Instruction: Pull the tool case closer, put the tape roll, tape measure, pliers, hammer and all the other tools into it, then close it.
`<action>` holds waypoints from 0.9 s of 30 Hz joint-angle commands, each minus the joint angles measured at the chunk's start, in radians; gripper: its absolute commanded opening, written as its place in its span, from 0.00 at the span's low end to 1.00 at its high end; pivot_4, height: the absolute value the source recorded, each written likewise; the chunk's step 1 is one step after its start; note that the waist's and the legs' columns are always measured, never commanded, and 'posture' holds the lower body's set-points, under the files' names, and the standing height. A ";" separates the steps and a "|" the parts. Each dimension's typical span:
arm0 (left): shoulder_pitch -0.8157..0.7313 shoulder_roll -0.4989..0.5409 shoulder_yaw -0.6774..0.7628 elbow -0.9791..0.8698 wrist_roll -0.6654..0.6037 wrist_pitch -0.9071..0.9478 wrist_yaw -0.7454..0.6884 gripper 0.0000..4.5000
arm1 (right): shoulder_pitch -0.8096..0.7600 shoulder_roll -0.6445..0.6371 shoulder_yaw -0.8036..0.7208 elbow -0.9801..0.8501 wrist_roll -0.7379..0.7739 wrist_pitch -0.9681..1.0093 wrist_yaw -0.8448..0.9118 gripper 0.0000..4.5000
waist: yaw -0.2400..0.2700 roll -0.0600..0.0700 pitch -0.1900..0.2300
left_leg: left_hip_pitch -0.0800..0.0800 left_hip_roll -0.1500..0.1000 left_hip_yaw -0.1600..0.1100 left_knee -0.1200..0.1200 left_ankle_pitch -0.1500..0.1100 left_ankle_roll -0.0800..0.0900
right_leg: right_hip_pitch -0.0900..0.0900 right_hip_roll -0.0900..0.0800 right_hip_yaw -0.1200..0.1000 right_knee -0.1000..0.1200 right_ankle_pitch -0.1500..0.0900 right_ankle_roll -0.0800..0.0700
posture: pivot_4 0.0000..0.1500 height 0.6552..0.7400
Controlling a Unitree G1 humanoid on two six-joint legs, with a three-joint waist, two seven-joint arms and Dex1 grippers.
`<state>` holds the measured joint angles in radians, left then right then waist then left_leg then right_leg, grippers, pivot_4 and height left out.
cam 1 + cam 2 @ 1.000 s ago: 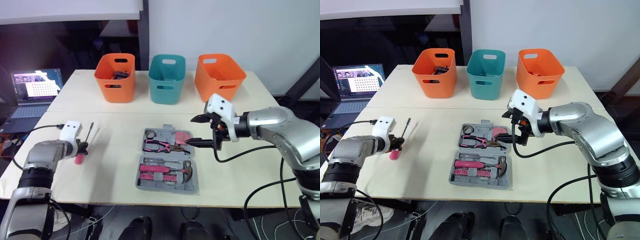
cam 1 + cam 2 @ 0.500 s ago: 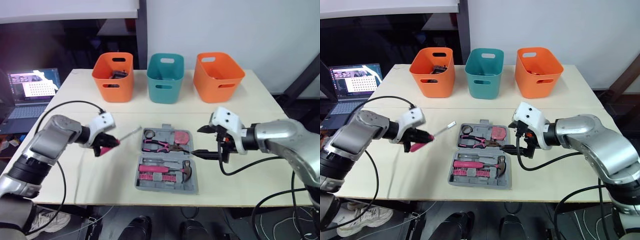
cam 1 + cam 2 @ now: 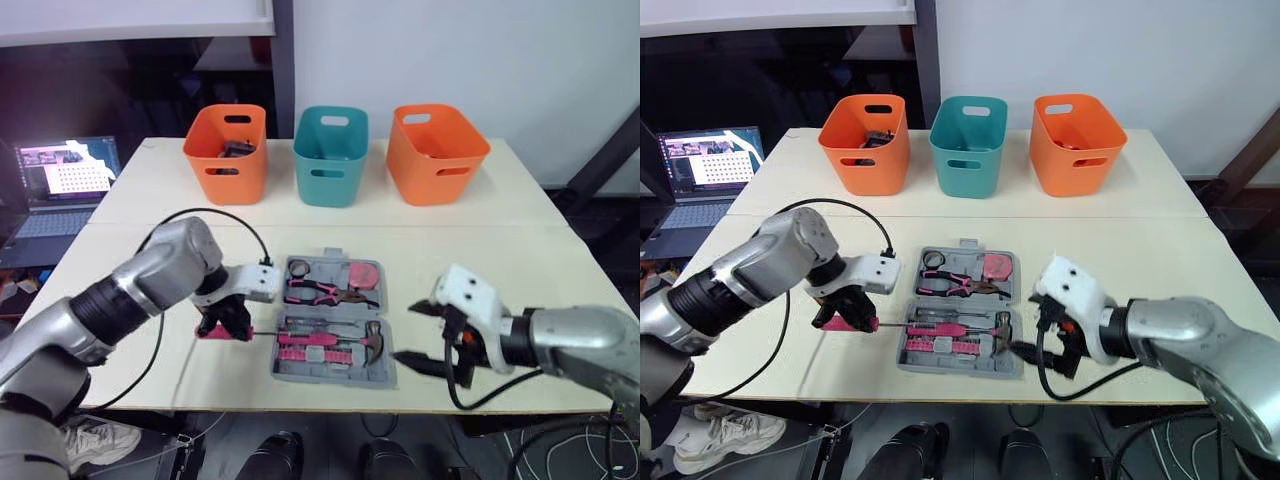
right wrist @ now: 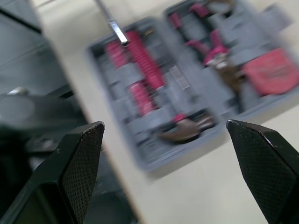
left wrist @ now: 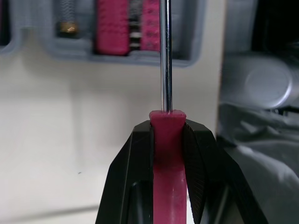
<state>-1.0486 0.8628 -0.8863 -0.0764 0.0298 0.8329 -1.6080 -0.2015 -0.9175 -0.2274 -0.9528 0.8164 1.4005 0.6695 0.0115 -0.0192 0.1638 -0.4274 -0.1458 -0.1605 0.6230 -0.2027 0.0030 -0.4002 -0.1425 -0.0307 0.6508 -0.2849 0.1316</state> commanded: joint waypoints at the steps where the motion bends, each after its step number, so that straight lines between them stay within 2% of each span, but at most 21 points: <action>1: -0.076 -0.035 -0.059 -0.033 0.005 0.025 -0.006 0.09 | 0.042 -0.039 -0.019 -0.041 0.028 0.024 -0.016 1.00 | 0.002 0.000 0.000 | 0.000 0.000 -0.001 0.002 0.000 0.000 | 0.002 0.001 0.000 0.000 0.000 0.000 | 1.00 1.00; 9: -0.120 -0.161 -0.122 -0.077 0.022 0.176 0.009 0.09 | 0.095 -0.074 0.029 -0.046 0.026 0.024 -0.051 1.00 | -0.003 0.000 0.000 | 0.000 0.001 -0.001 0.005 -0.001 0.001 | 0.003 0.003 0.000 -0.001 0.000 0.001 | 1.00 1.00; 27: -0.075 -0.296 -0.202 -0.119 -0.048 0.404 0.193 0.09 | 0.121 -0.087 0.003 -0.029 0.077 -0.027 -0.055 1.00 | 0.000 0.000 0.000 | 0.000 0.001 -0.001 0.007 -0.001 0.002 | 0.004 0.003 0.000 -0.001 0.000 0.002 | 1.00 1.00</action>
<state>-1.1129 0.5744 -1.0859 -0.1737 -0.0088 1.2215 -1.4316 -0.0812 -0.9875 -0.2043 -0.9761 0.8843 1.3893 0.6093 0.0116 -0.0189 0.1640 -0.4270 -0.1443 -0.1615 0.6297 -0.2039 0.0046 -0.3957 -0.1396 -0.0305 0.6498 -0.2846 0.1334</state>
